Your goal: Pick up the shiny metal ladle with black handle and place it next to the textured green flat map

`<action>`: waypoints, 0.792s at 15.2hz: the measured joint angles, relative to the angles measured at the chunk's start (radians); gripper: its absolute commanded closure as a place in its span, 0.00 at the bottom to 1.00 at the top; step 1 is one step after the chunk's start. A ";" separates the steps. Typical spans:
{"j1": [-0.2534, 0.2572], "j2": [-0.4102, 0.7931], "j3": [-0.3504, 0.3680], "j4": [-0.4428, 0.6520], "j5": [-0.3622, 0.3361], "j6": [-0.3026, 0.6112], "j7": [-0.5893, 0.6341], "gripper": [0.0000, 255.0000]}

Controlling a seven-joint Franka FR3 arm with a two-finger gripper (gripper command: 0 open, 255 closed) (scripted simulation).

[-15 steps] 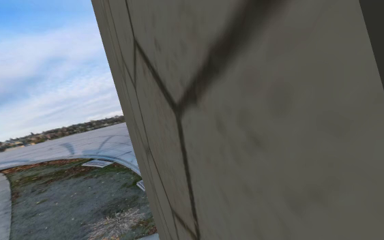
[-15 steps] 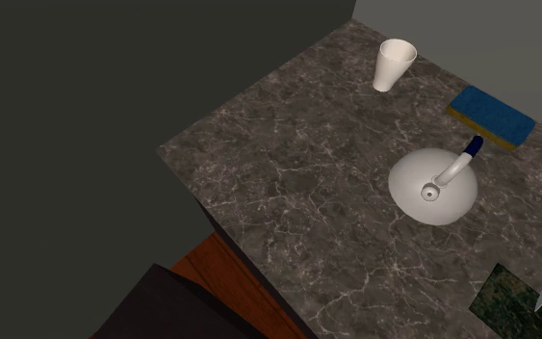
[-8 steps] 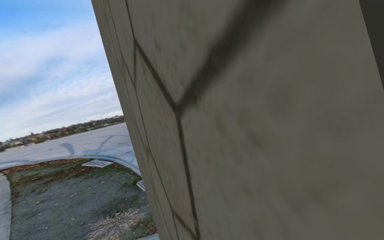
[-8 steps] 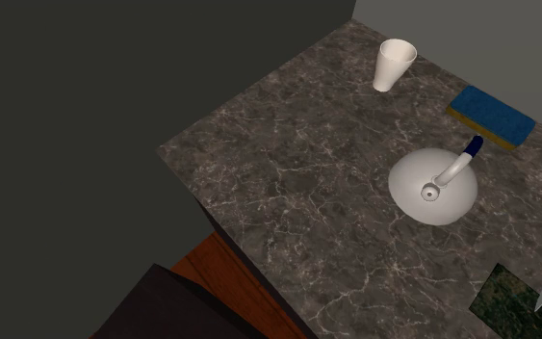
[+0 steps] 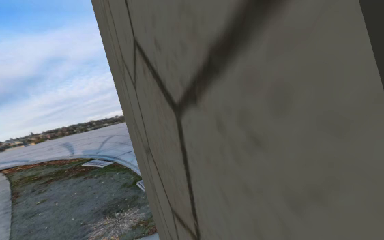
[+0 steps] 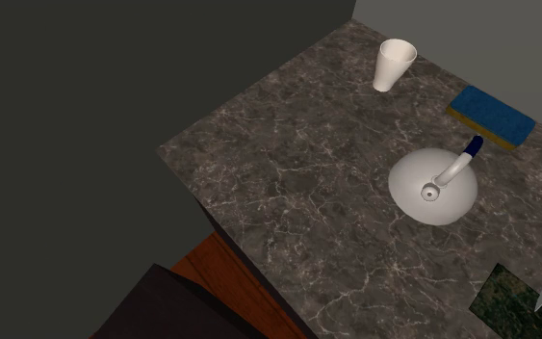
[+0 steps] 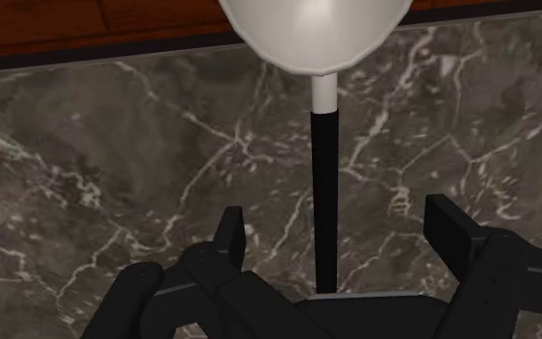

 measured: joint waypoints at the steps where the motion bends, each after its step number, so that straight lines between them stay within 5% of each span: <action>1: 0.000 0.000 0.000 0.000 0.000 0.000 0.000 0.00; 12: 0.000 -0.057 -0.019 0.052 -0.040 -0.103 0.025 0.00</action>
